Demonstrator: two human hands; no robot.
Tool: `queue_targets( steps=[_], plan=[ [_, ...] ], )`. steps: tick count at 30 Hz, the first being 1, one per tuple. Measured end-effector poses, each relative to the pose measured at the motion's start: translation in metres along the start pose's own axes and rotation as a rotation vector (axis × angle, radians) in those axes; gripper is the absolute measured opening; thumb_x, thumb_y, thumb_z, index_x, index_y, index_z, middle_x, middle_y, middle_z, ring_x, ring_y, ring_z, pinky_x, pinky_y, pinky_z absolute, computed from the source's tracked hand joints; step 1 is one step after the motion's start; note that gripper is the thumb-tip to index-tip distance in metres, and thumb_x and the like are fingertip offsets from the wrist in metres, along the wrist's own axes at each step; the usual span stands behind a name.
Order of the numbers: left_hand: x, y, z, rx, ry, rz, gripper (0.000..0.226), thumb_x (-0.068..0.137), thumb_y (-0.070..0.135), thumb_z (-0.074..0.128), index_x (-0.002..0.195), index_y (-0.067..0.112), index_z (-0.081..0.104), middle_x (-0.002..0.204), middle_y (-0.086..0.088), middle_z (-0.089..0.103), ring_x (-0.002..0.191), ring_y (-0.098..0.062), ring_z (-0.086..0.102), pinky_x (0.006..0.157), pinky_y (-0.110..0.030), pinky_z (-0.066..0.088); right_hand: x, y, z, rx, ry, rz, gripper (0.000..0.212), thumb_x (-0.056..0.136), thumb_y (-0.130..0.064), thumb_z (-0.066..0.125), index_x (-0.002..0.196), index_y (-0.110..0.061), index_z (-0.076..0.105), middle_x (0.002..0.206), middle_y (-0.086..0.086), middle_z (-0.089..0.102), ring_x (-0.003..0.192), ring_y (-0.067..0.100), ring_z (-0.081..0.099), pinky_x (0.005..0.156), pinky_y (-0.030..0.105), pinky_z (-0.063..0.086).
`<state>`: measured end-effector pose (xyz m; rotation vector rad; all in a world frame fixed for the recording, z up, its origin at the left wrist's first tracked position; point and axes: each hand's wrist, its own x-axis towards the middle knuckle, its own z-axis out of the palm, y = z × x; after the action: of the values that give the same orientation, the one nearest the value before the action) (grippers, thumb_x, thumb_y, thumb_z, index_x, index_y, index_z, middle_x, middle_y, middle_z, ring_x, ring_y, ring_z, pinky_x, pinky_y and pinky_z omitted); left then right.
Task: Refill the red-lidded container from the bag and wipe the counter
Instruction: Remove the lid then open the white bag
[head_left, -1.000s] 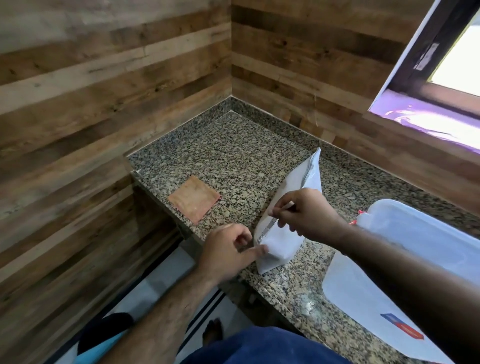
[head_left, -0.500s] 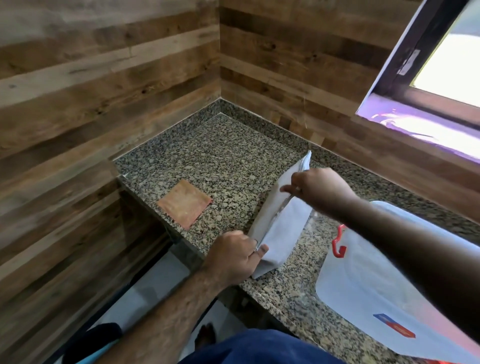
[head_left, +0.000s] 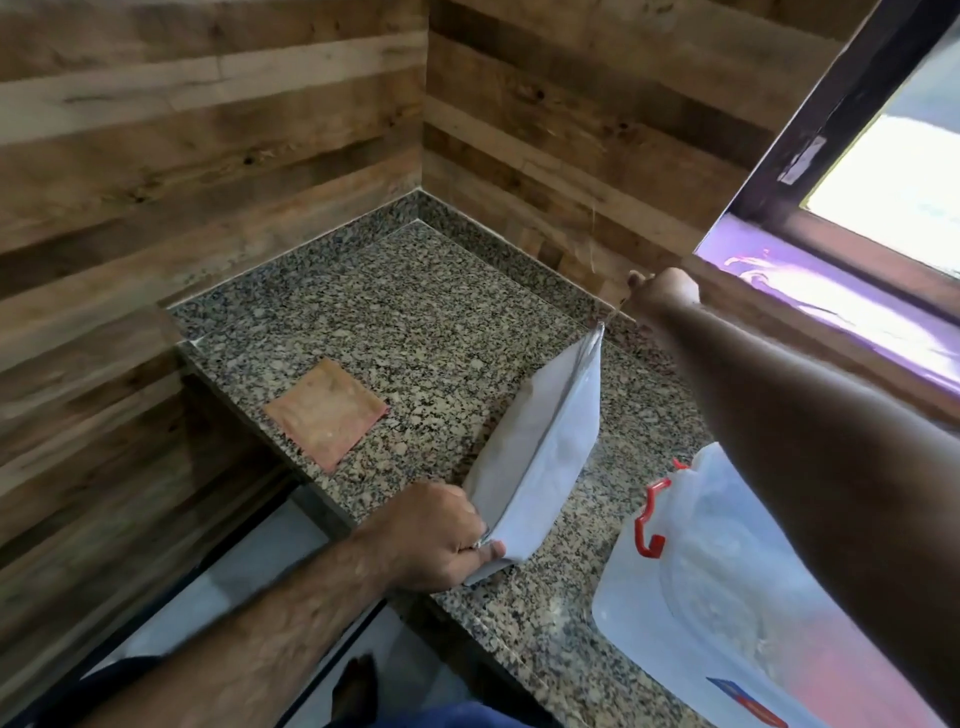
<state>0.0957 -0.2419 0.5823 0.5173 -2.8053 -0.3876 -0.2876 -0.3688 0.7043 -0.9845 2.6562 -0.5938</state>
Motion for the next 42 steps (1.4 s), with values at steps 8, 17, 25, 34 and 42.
queue_targets(
  steps=[8,17,25,34,42],
  plan=[
    [0.004,-0.012,-0.004,-0.099,-0.068,0.008,0.068,0.102,0.071,0.043,0.061,0.017,0.052,0.056,0.003,0.048,0.056,-0.016,0.047,0.051,-0.028,0.035,-0.005,0.017,0.031,0.446,0.099,0.275,0.085,0.089,-0.078,0.062,0.135,-0.007,0.052,0.121,0.016,0.069,0.096,0.033,0.076,0.073,0.043,0.067],
    [0.034,-0.019,-0.009,-0.741,0.162,-0.476,0.076,0.085,0.096,0.041,0.056,0.026,0.05,0.049,0.013,0.049,0.045,-0.003,0.043,0.051,-0.024,0.029,-0.103,0.033,0.052,0.234,-0.354,0.248,0.119,0.073,-0.084,0.078,0.147,0.002,0.044,0.095,0.011,0.062,0.061,0.015,0.054,0.042,0.022,0.047],
    [0.081,-0.013,-0.028,-0.471,-0.03,-0.579,0.039,0.081,0.053,0.077,0.071,0.018,0.064,0.065,0.003,0.066,0.058,-0.014,0.056,0.054,-0.025,0.04,-0.137,0.037,0.047,0.026,-0.352,0.095,0.089,0.082,-0.093,0.057,0.089,-0.005,0.069,0.073,0.005,0.066,0.054,0.016,0.059,0.045,0.022,0.046],
    [0.078,-0.033,-0.02,-0.524,0.069,-0.522,0.04,0.089,0.037,0.053,0.062,0.008,0.052,0.054,-0.002,0.046,0.048,-0.016,0.036,0.051,-0.029,0.024,-0.14,0.032,0.048,0.057,-0.255,0.113,0.067,0.102,-0.071,0.051,0.07,-0.013,0.063,0.059,0.001,0.06,0.043,0.014,0.052,0.047,0.023,0.045],
    [0.074,-0.033,-0.013,-0.685,-0.139,-0.318,0.038,0.098,0.043,0.047,0.077,0.015,0.063,0.075,-0.009,0.068,0.065,-0.021,0.06,0.057,-0.036,0.047,-0.134,0.006,0.062,-0.157,-0.253,0.138,0.047,0.096,-0.054,0.063,0.082,-0.01,0.073,0.071,0.002,0.071,0.059,0.014,0.067,0.049,0.022,0.047]
  ],
)
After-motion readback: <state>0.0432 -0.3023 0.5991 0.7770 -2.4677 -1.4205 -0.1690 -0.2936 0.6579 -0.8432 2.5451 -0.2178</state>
